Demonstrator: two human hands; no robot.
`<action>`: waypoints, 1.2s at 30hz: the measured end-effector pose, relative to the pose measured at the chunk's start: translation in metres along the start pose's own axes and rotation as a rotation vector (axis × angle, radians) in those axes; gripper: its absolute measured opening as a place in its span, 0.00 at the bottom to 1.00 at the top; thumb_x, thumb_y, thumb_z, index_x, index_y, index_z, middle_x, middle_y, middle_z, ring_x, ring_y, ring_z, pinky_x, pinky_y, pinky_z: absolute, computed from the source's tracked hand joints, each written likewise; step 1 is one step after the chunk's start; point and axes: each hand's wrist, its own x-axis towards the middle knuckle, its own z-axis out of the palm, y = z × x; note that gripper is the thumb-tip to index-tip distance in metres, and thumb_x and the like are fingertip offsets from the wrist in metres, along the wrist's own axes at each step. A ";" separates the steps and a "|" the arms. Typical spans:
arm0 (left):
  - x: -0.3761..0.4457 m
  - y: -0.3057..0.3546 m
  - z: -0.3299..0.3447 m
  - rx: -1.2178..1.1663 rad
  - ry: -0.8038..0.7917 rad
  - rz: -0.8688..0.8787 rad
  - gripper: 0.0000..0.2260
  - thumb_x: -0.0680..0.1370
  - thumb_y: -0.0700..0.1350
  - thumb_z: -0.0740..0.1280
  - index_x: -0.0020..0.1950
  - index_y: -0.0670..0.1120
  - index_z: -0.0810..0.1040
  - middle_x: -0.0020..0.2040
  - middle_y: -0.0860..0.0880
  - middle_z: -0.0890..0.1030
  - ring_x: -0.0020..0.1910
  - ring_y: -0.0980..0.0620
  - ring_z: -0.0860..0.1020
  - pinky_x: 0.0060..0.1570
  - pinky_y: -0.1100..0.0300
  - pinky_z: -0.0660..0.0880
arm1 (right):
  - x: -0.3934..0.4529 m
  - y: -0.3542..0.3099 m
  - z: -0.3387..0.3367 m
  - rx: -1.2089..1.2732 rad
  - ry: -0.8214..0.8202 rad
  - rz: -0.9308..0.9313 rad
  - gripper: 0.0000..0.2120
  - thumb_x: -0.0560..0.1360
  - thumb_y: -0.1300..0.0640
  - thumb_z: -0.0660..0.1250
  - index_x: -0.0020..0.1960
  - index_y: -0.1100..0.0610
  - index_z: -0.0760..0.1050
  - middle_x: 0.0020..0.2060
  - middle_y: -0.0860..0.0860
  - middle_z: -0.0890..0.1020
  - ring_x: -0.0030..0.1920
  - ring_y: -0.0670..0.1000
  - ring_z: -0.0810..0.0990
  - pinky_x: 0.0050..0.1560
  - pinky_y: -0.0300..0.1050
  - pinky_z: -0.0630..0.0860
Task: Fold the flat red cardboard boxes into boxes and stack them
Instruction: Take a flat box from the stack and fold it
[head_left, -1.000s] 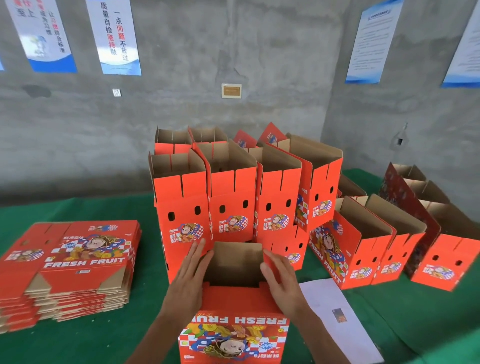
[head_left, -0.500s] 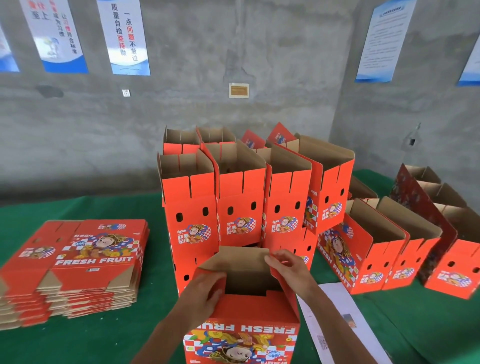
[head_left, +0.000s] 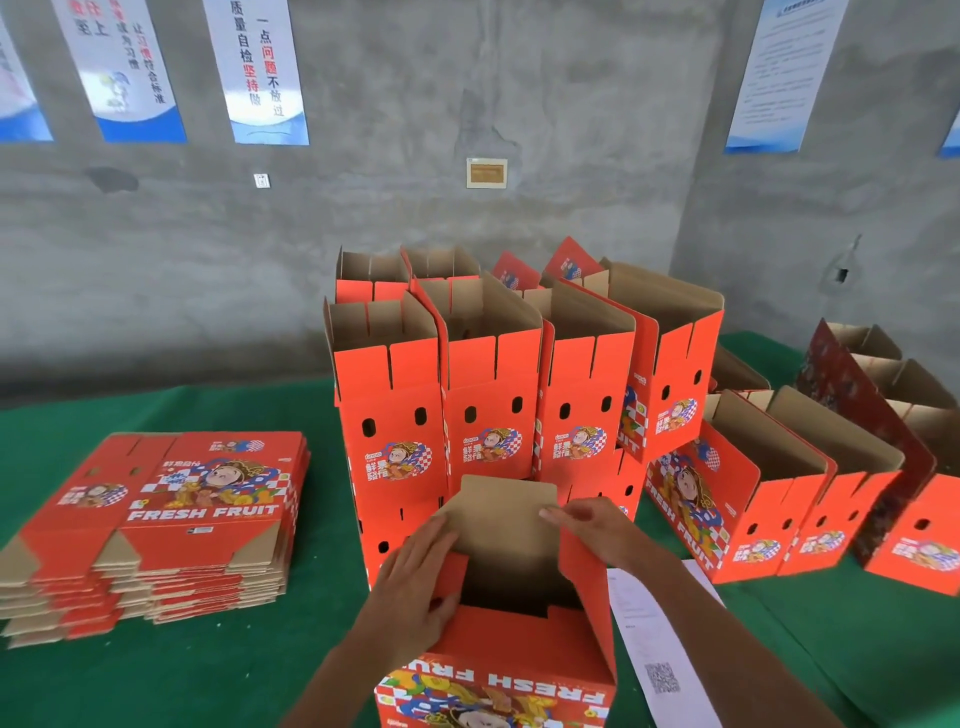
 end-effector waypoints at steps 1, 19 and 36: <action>0.000 0.001 0.000 0.010 -0.003 -0.014 0.32 0.83 0.54 0.60 0.84 0.55 0.50 0.82 0.60 0.38 0.82 0.58 0.41 0.82 0.52 0.47 | -0.002 0.004 0.006 -0.091 0.063 -0.064 0.32 0.69 0.22 0.65 0.43 0.52 0.81 0.32 0.46 0.77 0.33 0.43 0.74 0.39 0.43 0.68; 0.008 0.002 0.001 -0.279 0.142 -0.169 0.35 0.78 0.53 0.71 0.80 0.64 0.55 0.78 0.61 0.60 0.77 0.58 0.59 0.62 0.50 0.75 | -0.054 0.024 0.033 -0.296 0.073 -0.328 0.13 0.80 0.46 0.69 0.62 0.36 0.75 0.53 0.31 0.81 0.55 0.37 0.79 0.53 0.36 0.75; 0.003 -0.002 -0.005 -0.312 -0.083 -0.249 0.31 0.73 0.72 0.67 0.73 0.66 0.67 0.82 0.59 0.57 0.82 0.59 0.46 0.77 0.40 0.59 | -0.063 0.021 0.039 -0.424 -0.179 -0.227 0.33 0.73 0.23 0.57 0.76 0.29 0.58 0.72 0.33 0.66 0.71 0.40 0.65 0.71 0.45 0.66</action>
